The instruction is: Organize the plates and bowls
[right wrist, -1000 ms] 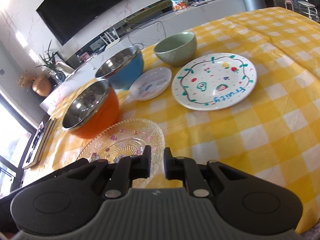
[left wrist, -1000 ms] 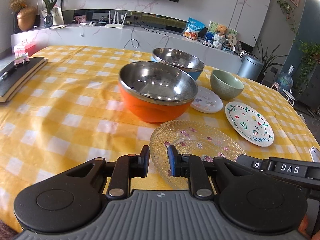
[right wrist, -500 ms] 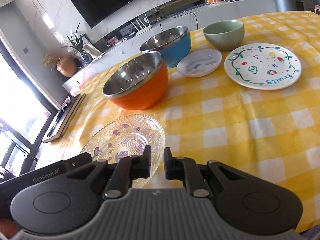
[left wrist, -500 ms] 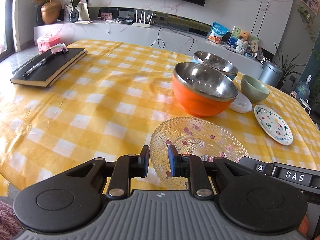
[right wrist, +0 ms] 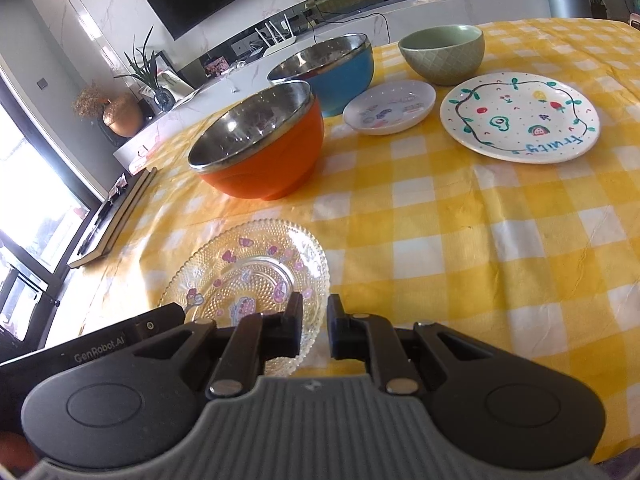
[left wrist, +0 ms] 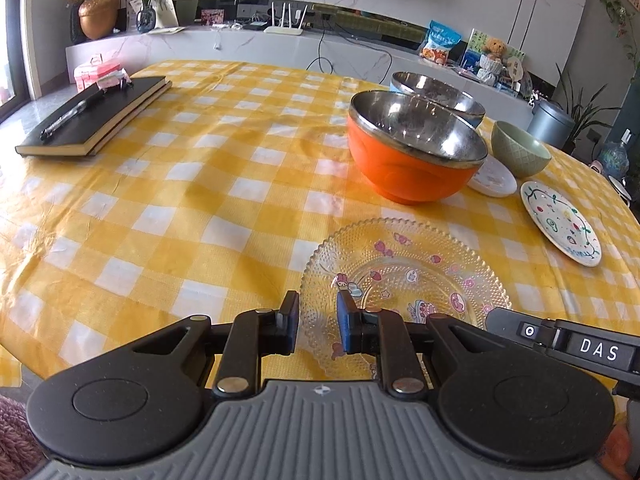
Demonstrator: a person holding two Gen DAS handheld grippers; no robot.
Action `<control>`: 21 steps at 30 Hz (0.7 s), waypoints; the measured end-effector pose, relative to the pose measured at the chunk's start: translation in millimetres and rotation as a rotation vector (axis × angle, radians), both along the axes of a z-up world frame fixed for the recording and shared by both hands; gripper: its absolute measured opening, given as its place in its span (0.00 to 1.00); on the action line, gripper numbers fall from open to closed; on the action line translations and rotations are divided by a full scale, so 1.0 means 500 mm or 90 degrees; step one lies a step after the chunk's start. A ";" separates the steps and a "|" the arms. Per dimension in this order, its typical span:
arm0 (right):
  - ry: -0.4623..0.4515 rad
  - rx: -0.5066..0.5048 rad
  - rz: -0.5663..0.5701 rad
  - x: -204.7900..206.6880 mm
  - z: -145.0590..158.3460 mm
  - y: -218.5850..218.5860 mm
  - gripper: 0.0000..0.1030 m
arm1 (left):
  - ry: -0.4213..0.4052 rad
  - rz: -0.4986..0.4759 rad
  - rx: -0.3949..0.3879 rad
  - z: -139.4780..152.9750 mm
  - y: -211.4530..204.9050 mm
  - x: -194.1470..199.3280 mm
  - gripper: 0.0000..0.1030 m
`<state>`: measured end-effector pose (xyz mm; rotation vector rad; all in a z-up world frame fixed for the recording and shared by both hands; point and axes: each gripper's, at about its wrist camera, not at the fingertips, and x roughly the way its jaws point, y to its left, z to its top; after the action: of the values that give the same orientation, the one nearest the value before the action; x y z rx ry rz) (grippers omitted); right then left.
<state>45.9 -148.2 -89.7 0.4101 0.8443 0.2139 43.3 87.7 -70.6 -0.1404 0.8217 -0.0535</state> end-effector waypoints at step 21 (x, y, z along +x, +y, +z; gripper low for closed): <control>-0.015 -0.023 0.011 -0.002 0.002 0.009 0.11 | -0.004 0.002 0.025 0.002 -0.010 0.004 0.21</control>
<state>45.2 -143.7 -88.7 0.3654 0.8279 0.2193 45.0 82.8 -69.4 -0.1044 0.8158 -0.0350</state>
